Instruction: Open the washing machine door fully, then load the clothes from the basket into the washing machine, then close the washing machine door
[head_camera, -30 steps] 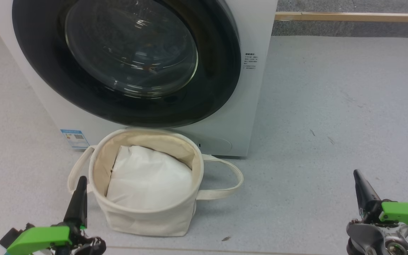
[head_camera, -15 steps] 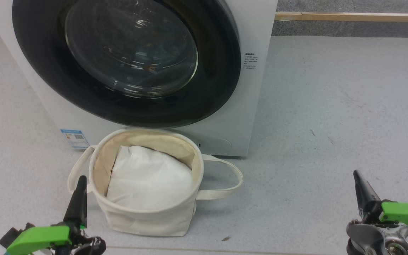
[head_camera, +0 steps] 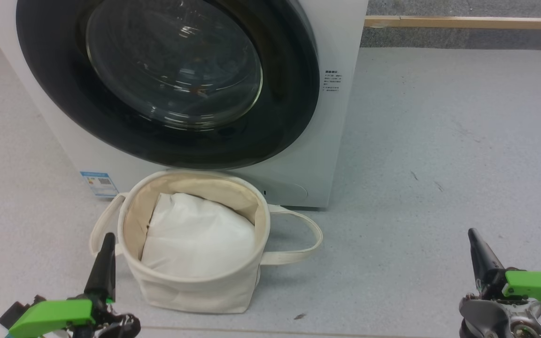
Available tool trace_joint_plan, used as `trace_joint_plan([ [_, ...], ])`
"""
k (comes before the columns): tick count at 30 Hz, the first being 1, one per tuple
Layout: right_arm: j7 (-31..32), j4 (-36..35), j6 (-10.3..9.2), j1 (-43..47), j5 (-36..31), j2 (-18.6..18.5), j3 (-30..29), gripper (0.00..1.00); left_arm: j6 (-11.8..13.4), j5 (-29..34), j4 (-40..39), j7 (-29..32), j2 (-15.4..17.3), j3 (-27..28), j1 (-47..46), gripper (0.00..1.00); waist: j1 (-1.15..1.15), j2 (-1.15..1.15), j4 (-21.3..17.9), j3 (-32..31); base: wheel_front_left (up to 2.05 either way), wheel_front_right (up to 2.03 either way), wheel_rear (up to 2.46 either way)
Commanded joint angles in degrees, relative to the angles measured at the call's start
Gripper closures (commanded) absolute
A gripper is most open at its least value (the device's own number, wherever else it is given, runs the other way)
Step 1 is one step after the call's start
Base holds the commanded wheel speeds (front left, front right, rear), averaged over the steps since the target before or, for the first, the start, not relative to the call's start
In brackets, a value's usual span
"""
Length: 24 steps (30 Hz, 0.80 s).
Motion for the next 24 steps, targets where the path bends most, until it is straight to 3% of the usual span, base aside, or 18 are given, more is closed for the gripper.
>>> trace_joint_plan([
  [1,0.01,-2.25,0.01,-1.36,0.60,-0.23,1.36,1.00,0.02,-0.16,-2.25,0.44,0.35,1.97,-1.27,1.00,0.00,0.00,0.00,0.00,0.00,0.00,0.00],
  [24,-0.35,-2.28,0.01,-1.32,0.99,-0.56,1.81,1.00,0.02,-0.16,-2.25,0.44,0.35,1.97,-1.27,1.00,0.00,0.00,0.00,0.00,0.00,0.00,0.00],
])
